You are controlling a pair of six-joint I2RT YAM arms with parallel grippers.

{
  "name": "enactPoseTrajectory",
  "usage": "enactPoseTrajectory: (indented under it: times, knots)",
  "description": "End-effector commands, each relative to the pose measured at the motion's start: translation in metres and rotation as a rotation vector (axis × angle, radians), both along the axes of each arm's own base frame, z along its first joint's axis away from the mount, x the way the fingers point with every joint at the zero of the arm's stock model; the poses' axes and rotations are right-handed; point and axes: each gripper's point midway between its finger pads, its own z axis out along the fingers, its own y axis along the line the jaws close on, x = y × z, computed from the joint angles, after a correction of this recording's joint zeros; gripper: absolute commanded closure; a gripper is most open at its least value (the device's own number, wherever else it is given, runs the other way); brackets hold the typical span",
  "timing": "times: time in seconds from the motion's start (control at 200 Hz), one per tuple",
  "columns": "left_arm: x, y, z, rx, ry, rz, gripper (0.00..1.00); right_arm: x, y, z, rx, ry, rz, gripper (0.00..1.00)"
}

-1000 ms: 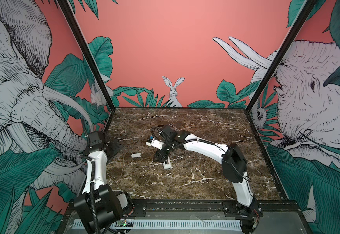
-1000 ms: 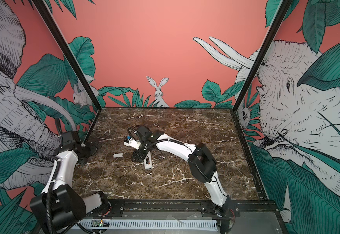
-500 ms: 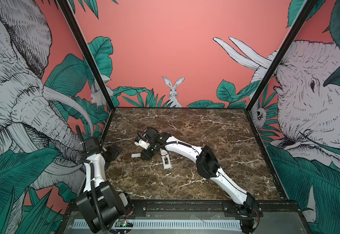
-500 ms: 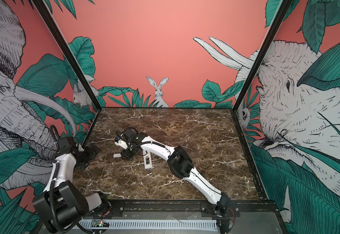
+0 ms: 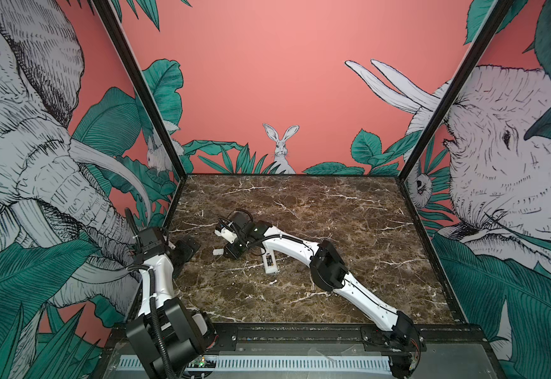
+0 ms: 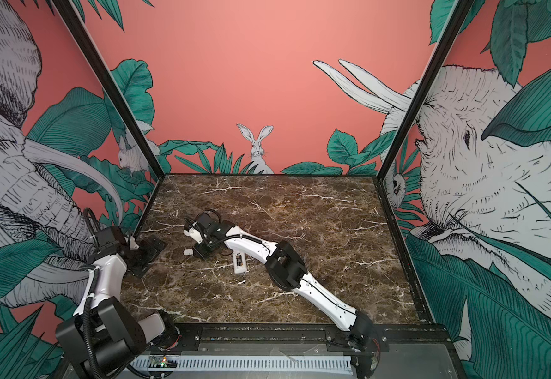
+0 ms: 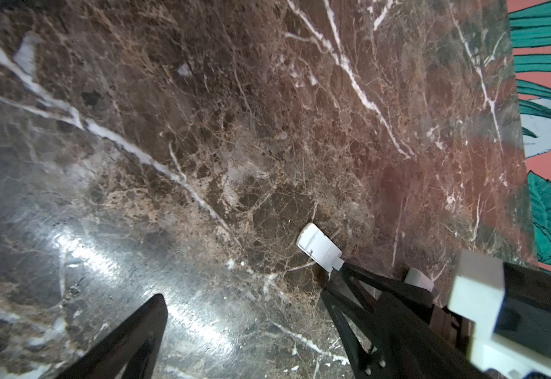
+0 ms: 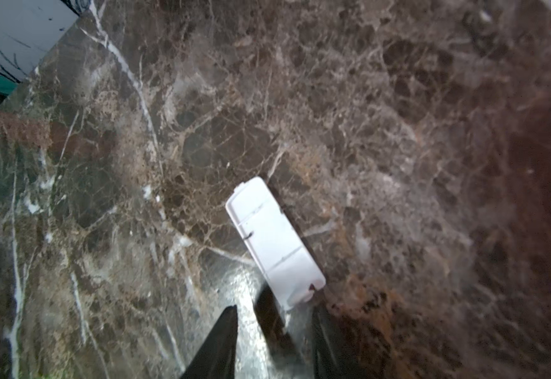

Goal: Load the batteries into the remote control

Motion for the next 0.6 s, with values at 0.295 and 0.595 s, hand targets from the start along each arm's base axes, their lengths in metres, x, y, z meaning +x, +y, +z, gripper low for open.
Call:
enactPoseTrajectory:
  times: [0.295, 0.595]
  knots:
    - [-0.004, 0.001, -0.001, 0.008, -0.008, 0.015, 0.01, 0.012, 0.002, -0.019, -0.030, -0.028, -0.094, 0.79]
    - [-0.007, -0.002, -0.005, -0.003, 0.000, 0.009, 0.01, 0.013, -0.005, -0.024, -0.061, -0.032, -0.117, 0.87]
